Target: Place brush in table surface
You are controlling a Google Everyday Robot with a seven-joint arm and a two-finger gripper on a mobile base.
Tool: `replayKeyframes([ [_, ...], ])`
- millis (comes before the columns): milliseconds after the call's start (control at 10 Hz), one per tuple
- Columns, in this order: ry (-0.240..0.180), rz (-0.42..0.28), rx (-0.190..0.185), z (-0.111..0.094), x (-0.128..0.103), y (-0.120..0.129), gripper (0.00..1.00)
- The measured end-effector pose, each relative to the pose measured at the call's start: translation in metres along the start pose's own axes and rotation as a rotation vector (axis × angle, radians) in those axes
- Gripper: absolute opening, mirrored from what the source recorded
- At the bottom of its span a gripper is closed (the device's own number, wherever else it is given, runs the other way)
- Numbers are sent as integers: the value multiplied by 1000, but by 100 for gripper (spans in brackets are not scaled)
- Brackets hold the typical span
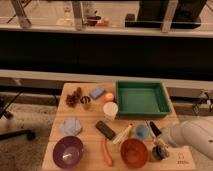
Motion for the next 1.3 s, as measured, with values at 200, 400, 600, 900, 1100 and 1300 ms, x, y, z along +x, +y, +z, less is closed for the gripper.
replayKeyframes([
  [200, 31, 10, 3, 11, 1, -4, 0],
  [400, 60, 25, 9, 20, 3, -10, 0],
  [600, 87, 38, 19, 26, 5, -19, 0],
  [900, 113, 60, 26, 31, 9, -29, 0],
  [1100, 128, 74, 32, 31, 12, -37, 0],
  [1300, 138, 83, 30, 34, 13, -42, 0],
])
